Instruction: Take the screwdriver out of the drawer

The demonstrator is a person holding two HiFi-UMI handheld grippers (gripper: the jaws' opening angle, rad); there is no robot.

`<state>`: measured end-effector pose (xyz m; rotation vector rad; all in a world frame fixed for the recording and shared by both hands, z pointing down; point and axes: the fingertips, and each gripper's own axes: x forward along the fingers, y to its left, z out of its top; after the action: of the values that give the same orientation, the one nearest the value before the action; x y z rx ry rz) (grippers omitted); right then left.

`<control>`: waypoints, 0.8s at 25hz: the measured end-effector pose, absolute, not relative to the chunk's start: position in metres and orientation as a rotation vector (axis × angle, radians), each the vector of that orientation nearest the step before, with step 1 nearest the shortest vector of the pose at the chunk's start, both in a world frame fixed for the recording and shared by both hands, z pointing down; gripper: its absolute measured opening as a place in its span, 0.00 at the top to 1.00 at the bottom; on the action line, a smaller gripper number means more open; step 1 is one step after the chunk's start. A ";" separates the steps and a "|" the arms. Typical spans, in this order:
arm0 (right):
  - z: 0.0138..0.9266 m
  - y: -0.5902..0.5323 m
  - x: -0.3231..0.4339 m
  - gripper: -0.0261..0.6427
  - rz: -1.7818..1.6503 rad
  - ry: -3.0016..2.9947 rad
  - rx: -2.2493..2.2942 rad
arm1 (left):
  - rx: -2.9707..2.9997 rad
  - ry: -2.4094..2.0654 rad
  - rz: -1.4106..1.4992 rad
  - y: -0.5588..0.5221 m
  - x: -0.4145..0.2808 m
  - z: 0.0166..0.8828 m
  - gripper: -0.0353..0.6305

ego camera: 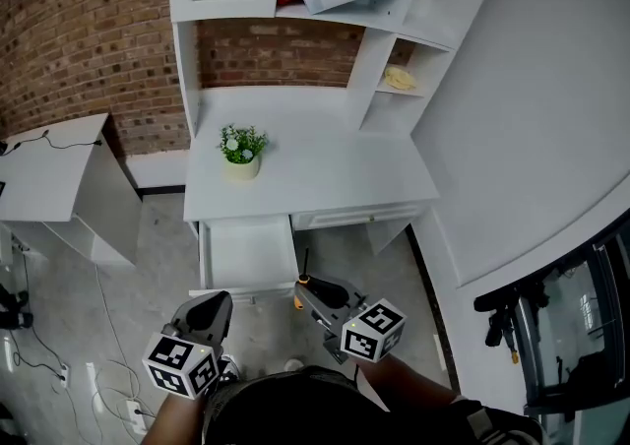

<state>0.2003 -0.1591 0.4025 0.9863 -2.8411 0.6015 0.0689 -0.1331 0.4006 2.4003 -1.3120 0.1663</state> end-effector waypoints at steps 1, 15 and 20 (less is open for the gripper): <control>0.401 -0.159 0.197 0.85 0.602 -2.841 0.999 | 2.410 -1.305 0.171 -0.134 0.066 0.399 0.92; 0.396 -0.159 0.164 0.85 0.640 -2.822 1.108 | 2.464 -1.224 0.203 -0.141 0.033 0.401 0.92; 0.400 -0.157 0.159 0.85 0.649 -2.807 1.112 | 2.462 -1.211 0.202 -0.142 0.030 0.405 0.92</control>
<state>0.1593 -0.1566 0.3996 1.1119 -2.8072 0.6492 0.0296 -0.1421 0.4053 2.4616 -1.2114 0.2025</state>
